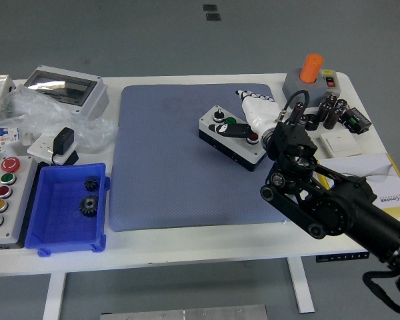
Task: Pick up the button,place it on the desk,press the button,press the button
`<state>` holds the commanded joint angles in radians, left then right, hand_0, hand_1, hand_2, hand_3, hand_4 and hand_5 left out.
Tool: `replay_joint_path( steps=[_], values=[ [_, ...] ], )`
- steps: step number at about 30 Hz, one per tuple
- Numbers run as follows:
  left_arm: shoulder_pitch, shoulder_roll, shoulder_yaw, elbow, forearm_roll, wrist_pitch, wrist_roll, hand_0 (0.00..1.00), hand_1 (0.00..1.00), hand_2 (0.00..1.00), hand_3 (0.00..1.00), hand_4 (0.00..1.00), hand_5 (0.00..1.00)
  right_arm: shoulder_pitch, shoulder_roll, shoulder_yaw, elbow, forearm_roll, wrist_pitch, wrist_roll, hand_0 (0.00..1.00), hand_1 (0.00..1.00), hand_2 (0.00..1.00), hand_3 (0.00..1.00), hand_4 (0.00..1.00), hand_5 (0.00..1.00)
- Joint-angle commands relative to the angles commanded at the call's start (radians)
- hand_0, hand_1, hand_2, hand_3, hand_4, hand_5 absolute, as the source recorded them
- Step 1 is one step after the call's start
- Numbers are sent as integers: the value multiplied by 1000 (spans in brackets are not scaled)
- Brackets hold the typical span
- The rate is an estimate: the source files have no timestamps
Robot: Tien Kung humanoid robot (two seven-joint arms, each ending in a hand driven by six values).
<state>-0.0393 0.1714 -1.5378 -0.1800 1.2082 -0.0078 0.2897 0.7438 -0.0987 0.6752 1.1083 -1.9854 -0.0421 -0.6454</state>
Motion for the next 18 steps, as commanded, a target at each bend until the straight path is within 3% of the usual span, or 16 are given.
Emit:
replay_joint_path(
  steps=[9,18],
  values=[
    [10,2,2,0,-6,-1,5,614,550,512,602,561,235,44,3,4,-111,12,38,0,998,998,998,998,998,778],
    [5,2,-17,0,4,-21,-14,613,548,512,600,536,238,49,13,-38,-114,48,41,0,998,998,998,998,998,785]
  ],
)
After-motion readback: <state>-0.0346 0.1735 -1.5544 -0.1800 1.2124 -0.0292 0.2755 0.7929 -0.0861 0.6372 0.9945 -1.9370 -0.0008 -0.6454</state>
